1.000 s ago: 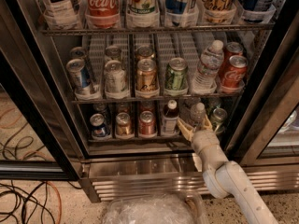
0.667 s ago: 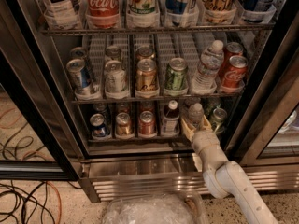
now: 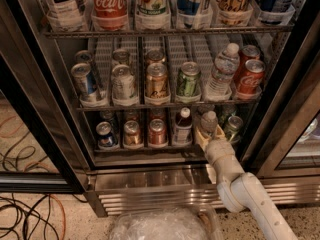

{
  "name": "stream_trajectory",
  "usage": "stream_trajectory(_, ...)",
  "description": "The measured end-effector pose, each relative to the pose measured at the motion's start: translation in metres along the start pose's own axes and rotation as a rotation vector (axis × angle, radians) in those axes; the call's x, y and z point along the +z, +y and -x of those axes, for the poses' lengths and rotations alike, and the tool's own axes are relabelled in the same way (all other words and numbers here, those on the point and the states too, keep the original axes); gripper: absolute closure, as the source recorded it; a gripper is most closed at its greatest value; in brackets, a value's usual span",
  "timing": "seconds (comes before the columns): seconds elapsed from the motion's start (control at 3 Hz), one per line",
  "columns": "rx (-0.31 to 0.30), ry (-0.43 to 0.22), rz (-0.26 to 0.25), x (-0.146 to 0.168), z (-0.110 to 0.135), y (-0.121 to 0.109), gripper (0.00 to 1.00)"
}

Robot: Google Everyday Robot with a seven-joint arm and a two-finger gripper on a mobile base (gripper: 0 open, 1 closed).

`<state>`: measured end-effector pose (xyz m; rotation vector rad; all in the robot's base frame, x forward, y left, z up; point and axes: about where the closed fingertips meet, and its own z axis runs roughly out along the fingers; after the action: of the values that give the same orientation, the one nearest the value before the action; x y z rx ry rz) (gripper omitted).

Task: Pick water bottle from bottom shelf of fridge

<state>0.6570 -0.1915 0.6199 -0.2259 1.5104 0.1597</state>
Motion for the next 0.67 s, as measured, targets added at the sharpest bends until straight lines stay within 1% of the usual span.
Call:
stream_trajectory(0.33,0.0,-0.003,-0.002,-0.0005,0.0003,0.0,1.0)
stream_trajectory(0.67,0.001,-0.017,-0.011,-0.0023,0.0016,-0.0002,1.0)
